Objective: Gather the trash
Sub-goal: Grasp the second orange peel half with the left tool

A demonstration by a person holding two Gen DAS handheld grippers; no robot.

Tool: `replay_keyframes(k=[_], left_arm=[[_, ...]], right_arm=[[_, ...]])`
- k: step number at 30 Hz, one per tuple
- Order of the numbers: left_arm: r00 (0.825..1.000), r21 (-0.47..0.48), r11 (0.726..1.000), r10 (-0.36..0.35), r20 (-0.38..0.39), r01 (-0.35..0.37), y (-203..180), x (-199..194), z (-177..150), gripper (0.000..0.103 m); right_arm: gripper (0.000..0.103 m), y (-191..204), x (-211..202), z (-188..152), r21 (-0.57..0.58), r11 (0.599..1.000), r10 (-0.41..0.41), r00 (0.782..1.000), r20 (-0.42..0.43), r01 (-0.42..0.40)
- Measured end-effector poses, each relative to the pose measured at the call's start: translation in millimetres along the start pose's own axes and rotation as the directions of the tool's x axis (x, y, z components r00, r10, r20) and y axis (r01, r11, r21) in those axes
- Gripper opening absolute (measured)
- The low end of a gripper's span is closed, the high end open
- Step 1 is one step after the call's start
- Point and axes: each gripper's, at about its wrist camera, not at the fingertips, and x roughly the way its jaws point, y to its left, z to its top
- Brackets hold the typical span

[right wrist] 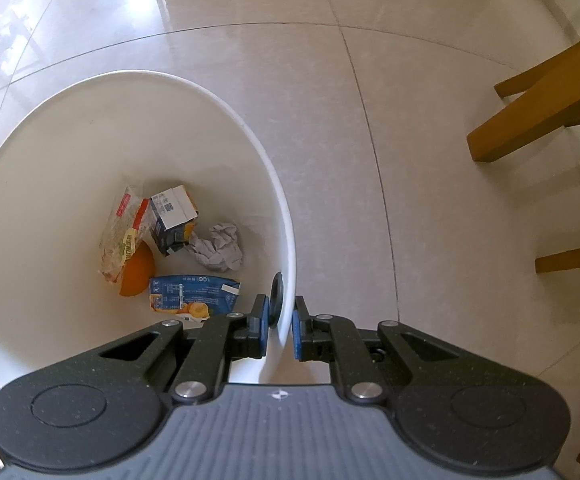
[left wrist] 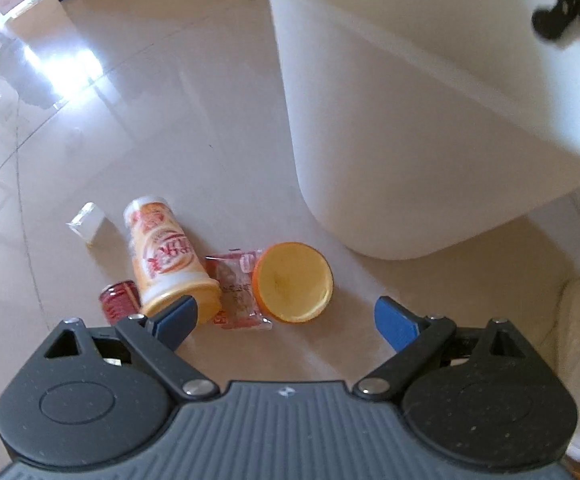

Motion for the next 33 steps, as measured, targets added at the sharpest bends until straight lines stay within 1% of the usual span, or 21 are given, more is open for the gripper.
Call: replay_keyframes(k=[3, 6, 11, 14, 16, 20, 24, 26, 29, 32, 33], left_arm=[[1.000, 0.036, 0.999, 0.005, 0.004, -0.005, -8, 26, -6, 0.095], [0.998, 0.085, 0.995, 0.060, -0.015, -0.059, -17, 55, -11, 0.095], [0.994, 0.135, 0.986, 0.103, -0.033, -0.097, -24, 87, -18, 0.095], [0.992, 0.182, 0.977, 0.118, -0.035, -0.110, -30, 97, -20, 0.095], [0.989, 0.227, 0.965, 0.142, -0.027, -0.132, -35, 105, -22, 0.095], [0.986, 0.292, 0.944, 0.168, -0.024, -0.154, -42, 117, -23, 0.095], [0.982, 0.319, 0.932, 0.188, -0.018, -0.173, -46, 126, -22, 0.095], [0.979, 0.339, 0.922, 0.203, -0.003, -0.190, -49, 129, -21, 0.095], [0.980, 0.351, 0.917, 0.200, 0.006, -0.189, -51, 133, -18, 0.095], [0.977, 0.378, 0.904, 0.211, 0.013, -0.200, -56, 138, -18, 0.094], [0.977, 0.384, 0.901, 0.211, 0.013, -0.200, -57, 140, -18, 0.093]], right_arm=[[0.014, 1, 0, 0, -0.007, 1.000, -0.004, 1.000, -0.001, 0.004], [0.014, 2, 0, -1, -0.014, 1.000, -0.006, 1.000, 0.002, 0.006], [0.015, 4, 0, -2, -0.026, 1.000, -0.010, 1.000, 0.008, 0.010], [0.015, 4, -1, -2, -0.023, 1.000, -0.010, 1.000, 0.006, 0.010], [0.015, 3, 0, -2, -0.023, 1.000, -0.008, 1.000, 0.006, 0.008], [0.015, 4, -1, -2, -0.032, 0.999, -0.009, 1.000, 0.007, 0.009], [0.015, 4, 0, -1, -0.026, 1.000, -0.011, 1.000, 0.003, 0.011], [0.015, 3, 0, 0, -0.021, 1.000, -0.008, 1.000, -0.001, 0.008], [0.015, 1, 0, 1, -0.014, 1.000, 0.000, 1.000, -0.005, 0.000], [0.015, 1, -1, 1, -0.018, 1.000, 0.004, 1.000, -0.005, -0.004], [0.015, 0, -1, 1, -0.018, 1.000, 0.005, 1.000, -0.004, -0.005]])
